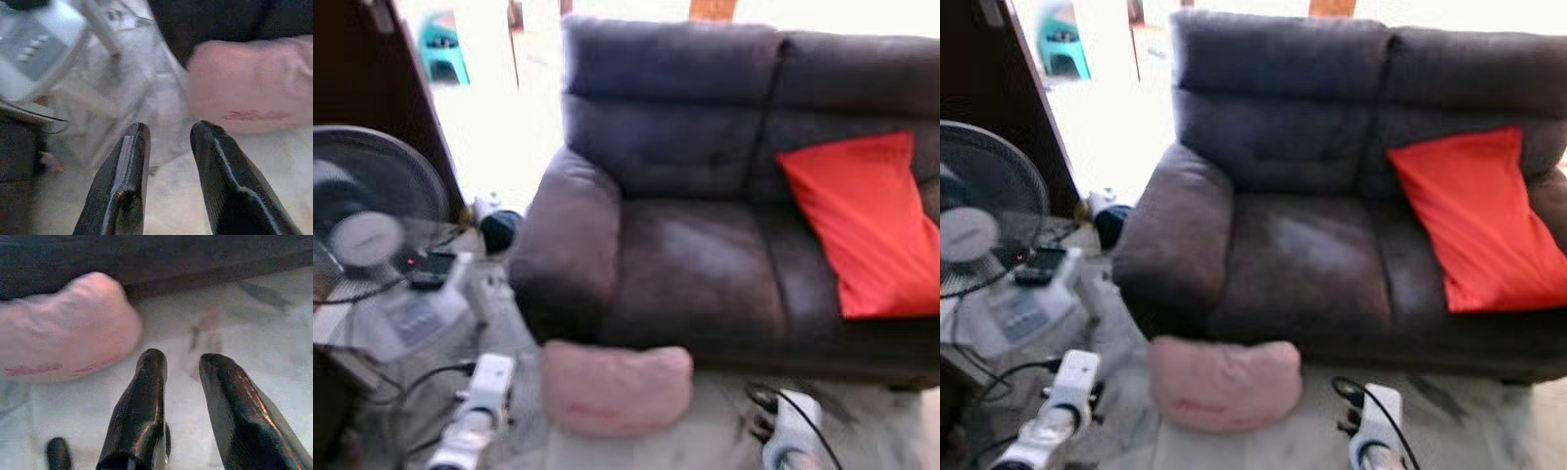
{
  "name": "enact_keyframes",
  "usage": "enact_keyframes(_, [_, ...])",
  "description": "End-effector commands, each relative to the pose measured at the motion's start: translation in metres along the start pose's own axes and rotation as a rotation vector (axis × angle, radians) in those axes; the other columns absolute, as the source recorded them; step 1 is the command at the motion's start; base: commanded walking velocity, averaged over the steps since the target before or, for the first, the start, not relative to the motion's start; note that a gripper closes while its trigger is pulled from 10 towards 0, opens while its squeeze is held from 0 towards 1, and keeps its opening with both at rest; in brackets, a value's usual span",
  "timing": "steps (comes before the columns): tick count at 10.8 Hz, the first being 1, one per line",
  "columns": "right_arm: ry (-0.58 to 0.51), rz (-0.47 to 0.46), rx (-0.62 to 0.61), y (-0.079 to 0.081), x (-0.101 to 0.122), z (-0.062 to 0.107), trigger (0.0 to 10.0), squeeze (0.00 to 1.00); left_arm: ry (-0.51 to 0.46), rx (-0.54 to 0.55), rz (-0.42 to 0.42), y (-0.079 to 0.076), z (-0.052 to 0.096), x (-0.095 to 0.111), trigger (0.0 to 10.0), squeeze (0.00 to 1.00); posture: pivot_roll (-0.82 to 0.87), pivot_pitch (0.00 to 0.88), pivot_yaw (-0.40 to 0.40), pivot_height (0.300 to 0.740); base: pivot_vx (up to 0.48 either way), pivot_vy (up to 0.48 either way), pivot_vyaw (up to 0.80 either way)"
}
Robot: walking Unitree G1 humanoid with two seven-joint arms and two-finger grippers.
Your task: Move the pillow to the sofa from floor
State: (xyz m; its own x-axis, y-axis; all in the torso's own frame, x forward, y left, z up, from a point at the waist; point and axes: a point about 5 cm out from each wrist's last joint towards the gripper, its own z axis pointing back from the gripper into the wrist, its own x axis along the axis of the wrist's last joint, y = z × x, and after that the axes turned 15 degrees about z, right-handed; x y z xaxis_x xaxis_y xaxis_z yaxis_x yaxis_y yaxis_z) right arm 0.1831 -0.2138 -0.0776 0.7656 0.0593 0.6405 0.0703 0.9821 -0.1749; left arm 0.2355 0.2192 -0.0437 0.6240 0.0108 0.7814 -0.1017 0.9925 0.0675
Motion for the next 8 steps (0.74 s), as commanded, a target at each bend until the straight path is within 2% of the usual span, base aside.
enact_keyframes(1, [0.016,-0.001,-0.020,-0.0086,-0.0046,0.0010,10.0,0.00,0.013,-0.025,-0.014,-0.0106,-0.0004,-0.0021,10.0,0.00,0.06,0.000,-0.033,0.740,0.000,0.000,0.00])
enact_keyframes(8, [0.025,0.013,-0.011,-0.0074,-0.0055,0.0010,10.0,0.00,0.014,-0.027,-0.015,-0.0119,-0.0004,-0.0025,10.0,0.00,0.06,0.000,-0.033,0.740,0.000,0.000,0.00])
